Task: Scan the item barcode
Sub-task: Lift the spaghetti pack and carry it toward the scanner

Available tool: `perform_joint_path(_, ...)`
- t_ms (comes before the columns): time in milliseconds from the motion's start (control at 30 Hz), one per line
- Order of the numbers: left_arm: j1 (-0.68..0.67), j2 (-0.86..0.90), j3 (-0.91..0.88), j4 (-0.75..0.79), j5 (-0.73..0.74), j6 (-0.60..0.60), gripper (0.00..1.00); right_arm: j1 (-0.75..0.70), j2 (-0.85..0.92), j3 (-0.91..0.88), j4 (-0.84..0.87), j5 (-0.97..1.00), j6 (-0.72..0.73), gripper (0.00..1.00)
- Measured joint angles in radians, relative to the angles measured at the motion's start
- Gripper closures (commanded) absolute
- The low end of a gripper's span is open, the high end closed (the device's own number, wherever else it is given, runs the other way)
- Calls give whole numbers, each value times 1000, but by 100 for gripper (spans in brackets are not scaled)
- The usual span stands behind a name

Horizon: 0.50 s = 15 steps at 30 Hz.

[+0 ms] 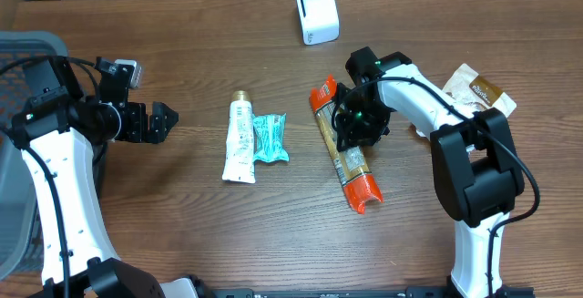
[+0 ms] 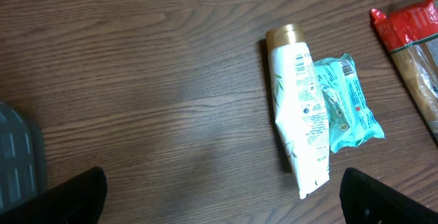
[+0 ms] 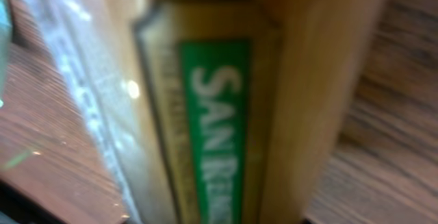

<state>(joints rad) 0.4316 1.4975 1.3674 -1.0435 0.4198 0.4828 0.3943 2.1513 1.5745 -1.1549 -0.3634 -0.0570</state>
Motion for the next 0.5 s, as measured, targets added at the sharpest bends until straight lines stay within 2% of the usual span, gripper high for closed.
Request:
perform_joint_path(67,0,0,0,0,0,0,0,-1,-8,0,-2,-15,-2,96)
perform_joint_path(233,0,0,0,0,0,0,0,-3,-9,0,-12,-101,-26,96)
perform_joint_path(500,0,0,0,0,0,0,0,-76,-13,101,-112,-468,-166,96)
